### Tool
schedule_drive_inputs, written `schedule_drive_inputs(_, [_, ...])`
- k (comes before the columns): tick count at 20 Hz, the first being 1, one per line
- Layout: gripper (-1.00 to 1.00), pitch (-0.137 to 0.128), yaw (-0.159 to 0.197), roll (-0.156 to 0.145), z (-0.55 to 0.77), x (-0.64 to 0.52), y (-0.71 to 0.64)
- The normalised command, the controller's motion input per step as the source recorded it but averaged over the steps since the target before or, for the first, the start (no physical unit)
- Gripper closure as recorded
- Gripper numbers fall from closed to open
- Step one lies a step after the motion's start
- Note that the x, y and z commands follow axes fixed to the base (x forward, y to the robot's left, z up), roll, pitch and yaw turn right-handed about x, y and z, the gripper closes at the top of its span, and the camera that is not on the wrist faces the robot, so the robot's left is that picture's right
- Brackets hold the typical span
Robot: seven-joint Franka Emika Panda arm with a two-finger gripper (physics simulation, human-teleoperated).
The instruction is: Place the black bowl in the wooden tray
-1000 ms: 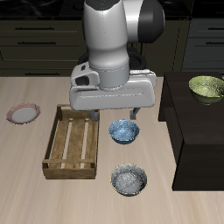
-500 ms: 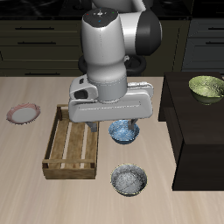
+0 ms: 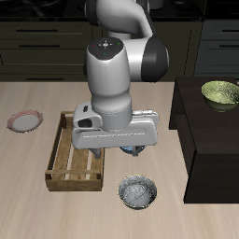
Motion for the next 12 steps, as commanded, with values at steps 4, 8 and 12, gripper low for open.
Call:
schedule_drive_inputs(4, [-1.0, 0.041, 0.004, -0.001, -0.39, 0.02, 0.0])
schedule_drive_inputs(8, [-1.0, 0.015, 0.029, 0.009, -0.25, -0.01, 0.07])
schedule_drive_inputs(12, [-1.0, 0.022, 0.027, 0.006, -0.25, 0.05, -0.03])
